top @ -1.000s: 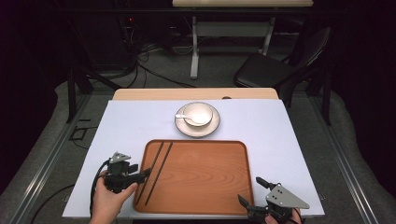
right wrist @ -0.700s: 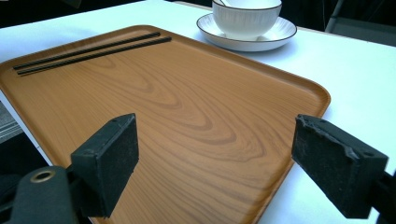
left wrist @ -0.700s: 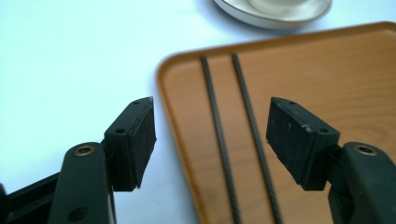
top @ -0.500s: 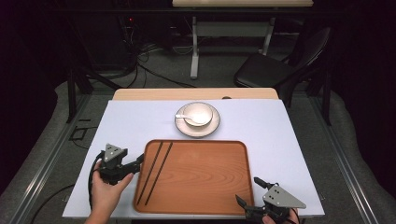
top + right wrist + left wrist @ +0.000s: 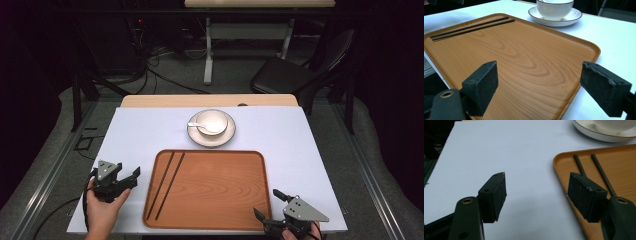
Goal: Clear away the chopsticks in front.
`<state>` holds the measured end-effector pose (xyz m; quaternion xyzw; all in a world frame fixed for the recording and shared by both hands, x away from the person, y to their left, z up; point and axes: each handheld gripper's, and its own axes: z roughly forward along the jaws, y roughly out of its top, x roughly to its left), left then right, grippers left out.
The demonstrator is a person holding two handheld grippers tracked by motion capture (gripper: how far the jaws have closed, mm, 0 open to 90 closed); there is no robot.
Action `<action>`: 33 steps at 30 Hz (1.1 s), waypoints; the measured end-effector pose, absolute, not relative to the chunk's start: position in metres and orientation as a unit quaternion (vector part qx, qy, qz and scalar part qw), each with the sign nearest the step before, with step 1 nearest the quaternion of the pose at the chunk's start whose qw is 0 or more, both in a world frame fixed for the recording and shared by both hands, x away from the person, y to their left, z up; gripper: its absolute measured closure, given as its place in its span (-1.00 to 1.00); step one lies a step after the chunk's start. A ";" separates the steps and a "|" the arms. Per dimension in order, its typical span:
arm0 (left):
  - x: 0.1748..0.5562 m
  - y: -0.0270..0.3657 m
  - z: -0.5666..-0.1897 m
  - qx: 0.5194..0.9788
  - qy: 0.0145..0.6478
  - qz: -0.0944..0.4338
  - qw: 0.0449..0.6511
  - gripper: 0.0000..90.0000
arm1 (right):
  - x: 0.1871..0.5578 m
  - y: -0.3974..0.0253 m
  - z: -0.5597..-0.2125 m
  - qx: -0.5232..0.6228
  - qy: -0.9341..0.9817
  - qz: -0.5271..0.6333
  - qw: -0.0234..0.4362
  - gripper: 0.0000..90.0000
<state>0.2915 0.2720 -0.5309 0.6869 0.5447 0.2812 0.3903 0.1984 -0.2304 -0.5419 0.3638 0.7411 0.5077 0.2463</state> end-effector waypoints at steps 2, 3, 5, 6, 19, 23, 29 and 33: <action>0.291 0.276 -0.533 0.683 0.550 0.280 0.392 -0.30 | 0.199 -0.230 -0.542 0.363 0.742 0.507 0.248 -0.68; 0.290 0.277 -0.535 0.680 0.553 0.278 0.394 -0.30 | 0.199 -0.230 -0.542 0.362 0.743 0.506 0.248 -0.68; 0.289 0.279 -0.537 0.675 0.558 0.277 0.395 -0.30 | 0.199 -0.230 -0.542 0.363 0.742 0.506 0.249 -0.68; 0.289 0.280 -0.538 0.674 0.560 0.276 0.395 -0.30 | 0.199 -0.230 -0.542 0.364 0.741 0.506 0.249 -0.68; 0.286 0.283 -0.545 0.667 0.565 0.271 0.403 -0.30 | 0.200 -0.230 -0.541 0.357 0.746 0.500 0.259 -0.68; 0.285 0.284 -0.544 0.664 0.565 0.272 0.407 -0.30 | 0.201 -0.229 -0.542 0.358 0.747 0.498 0.258 -0.68; 0.287 0.287 -0.545 0.662 0.571 0.270 0.404 -0.30 | 0.202 -0.230 -0.542 0.357 0.747 0.498 0.257 -0.68; 0.287 0.288 -0.545 0.659 0.574 0.271 0.403 -0.30 | 0.201 -0.231 -0.542 0.359 0.746 0.499 0.257 -0.68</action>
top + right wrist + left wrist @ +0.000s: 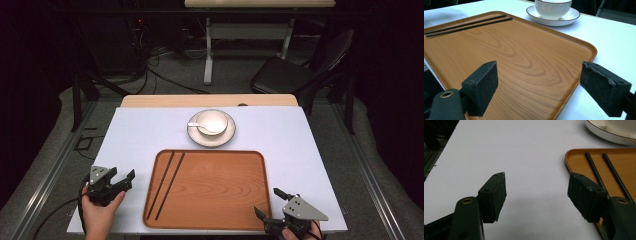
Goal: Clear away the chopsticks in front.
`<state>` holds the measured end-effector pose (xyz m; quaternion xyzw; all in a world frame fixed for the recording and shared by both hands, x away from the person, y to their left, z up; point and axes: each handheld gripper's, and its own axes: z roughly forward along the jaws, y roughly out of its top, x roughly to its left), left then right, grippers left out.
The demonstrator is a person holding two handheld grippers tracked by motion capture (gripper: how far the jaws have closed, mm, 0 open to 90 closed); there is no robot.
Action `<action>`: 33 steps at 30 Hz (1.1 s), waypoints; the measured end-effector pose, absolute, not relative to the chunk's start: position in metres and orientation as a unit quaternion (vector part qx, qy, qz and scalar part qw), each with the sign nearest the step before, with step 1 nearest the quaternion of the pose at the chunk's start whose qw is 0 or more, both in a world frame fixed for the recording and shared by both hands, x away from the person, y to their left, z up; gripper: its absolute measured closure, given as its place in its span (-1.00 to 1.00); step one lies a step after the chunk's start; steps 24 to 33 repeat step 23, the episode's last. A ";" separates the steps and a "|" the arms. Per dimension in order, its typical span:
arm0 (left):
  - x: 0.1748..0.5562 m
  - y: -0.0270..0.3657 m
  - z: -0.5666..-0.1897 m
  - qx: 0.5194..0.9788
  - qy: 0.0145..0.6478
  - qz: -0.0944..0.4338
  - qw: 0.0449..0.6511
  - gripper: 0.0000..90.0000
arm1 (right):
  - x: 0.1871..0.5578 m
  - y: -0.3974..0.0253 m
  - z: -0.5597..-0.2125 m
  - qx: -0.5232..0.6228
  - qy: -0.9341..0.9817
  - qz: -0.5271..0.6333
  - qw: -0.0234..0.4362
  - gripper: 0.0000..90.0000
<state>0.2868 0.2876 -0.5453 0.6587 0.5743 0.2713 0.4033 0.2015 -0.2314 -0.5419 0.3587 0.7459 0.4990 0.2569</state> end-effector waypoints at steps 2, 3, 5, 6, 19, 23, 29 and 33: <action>0.287 0.288 -0.546 0.657 0.575 0.269 0.406 -0.30 | 0.202 -0.232 -0.542 0.359 0.746 0.499 0.256 -0.68; 0.287 0.288 -0.546 0.657 0.575 0.269 0.406 -0.30 | 0.202 -0.232 -0.542 0.359 0.746 0.499 0.257 -0.68; 0.287 0.288 -0.546 0.659 0.574 0.268 0.405 -0.30 | 0.202 -0.231 -0.542 0.359 0.746 0.499 0.256 -0.68; 0.287 0.288 -0.546 0.659 0.574 0.268 0.405 -0.30 | 0.202 -0.231 -0.542 0.359 0.746 0.499 0.257 -0.68; 0.288 0.287 -0.547 0.655 0.579 0.265 0.407 -0.30 | 0.203 -0.232 -0.543 0.362 0.746 0.497 0.256 -0.68; 0.287 0.287 -0.546 0.656 0.576 0.268 0.407 -0.31 | 0.205 -0.234 -0.543 0.365 0.745 0.495 0.259 -0.68; 0.287 0.287 -0.546 0.656 0.576 0.268 0.407 -0.31 | 0.205 -0.234 -0.543 0.365 0.745 0.495 0.259 -0.68; 0.287 0.287 -0.546 0.656 0.576 0.268 0.407 -0.31 | 0.205 -0.234 -0.543 0.365 0.745 0.495 0.259 -0.68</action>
